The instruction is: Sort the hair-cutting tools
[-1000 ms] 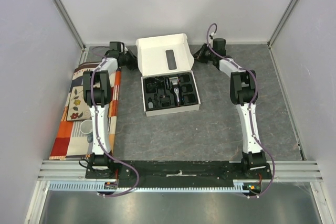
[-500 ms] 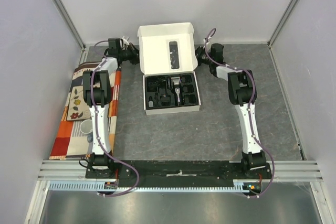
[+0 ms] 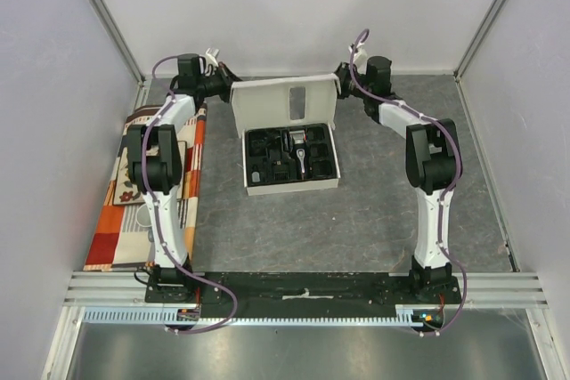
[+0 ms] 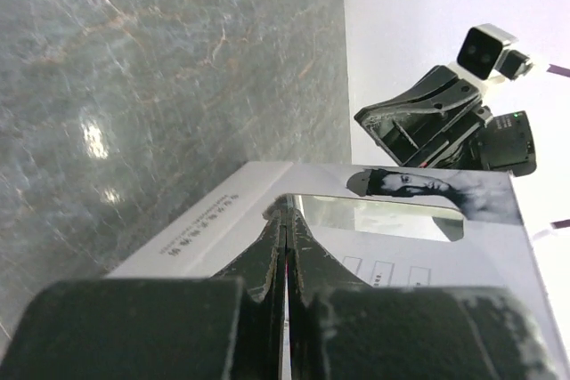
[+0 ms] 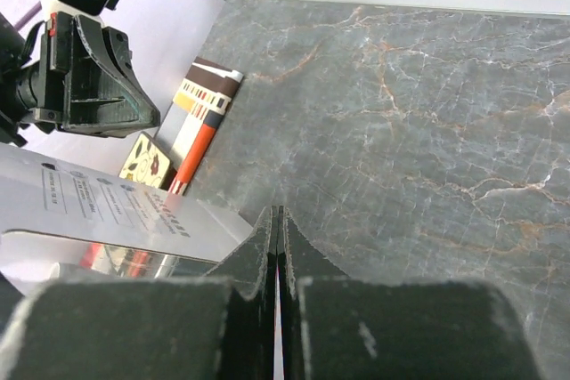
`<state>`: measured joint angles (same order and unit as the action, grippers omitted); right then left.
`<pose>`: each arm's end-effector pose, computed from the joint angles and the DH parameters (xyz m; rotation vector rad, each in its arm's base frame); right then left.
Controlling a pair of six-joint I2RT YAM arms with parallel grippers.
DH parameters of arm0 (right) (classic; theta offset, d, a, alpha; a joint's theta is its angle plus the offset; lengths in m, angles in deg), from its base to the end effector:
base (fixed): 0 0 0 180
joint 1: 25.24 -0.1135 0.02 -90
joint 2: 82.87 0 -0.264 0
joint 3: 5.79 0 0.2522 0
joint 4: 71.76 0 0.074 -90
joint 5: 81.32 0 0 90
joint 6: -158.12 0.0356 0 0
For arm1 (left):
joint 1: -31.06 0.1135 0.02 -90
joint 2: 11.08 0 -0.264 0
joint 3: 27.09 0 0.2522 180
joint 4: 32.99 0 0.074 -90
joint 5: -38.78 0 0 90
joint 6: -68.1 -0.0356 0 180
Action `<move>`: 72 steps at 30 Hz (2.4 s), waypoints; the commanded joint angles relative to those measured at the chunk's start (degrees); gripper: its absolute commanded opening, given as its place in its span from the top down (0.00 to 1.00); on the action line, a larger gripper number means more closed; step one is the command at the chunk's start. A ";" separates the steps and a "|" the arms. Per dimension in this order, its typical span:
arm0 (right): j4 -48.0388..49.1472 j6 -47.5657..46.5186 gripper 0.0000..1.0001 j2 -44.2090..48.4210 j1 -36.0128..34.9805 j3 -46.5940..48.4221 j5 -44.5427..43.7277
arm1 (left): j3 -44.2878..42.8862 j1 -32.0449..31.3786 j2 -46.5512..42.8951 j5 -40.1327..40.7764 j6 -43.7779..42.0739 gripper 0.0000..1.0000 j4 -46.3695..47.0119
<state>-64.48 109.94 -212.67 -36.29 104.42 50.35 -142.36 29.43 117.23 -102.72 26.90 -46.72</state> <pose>0.5106 0.1238 0.2103 -0.0555 1.9238 1.2867 0.5142 -0.0425 0.2204 -0.2646 2.1404 -1.4444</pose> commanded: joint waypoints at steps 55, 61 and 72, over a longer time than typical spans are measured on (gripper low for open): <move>-24.82 -20.99 1.00 23.80 -2.75 -20.86 -27.35 | 20.04 -1.36 -24.33 30.06 -17.51 0.98 -32.29; -23.59 -21.34 1.00 23.80 -4.50 -21.56 -26.46 | 21.71 -1.36 -25.13 27.43 -16.98 0.98 -30.53; -23.32 -21.70 1.00 24.41 -6.79 -22.18 -27.61 | 25.66 -2.06 -26.79 25.05 -16.37 0.98 -28.25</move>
<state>-89.47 89.07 -191.34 -42.39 82.52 22.70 -118.41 27.94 94.08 -75.40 11.60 -77.36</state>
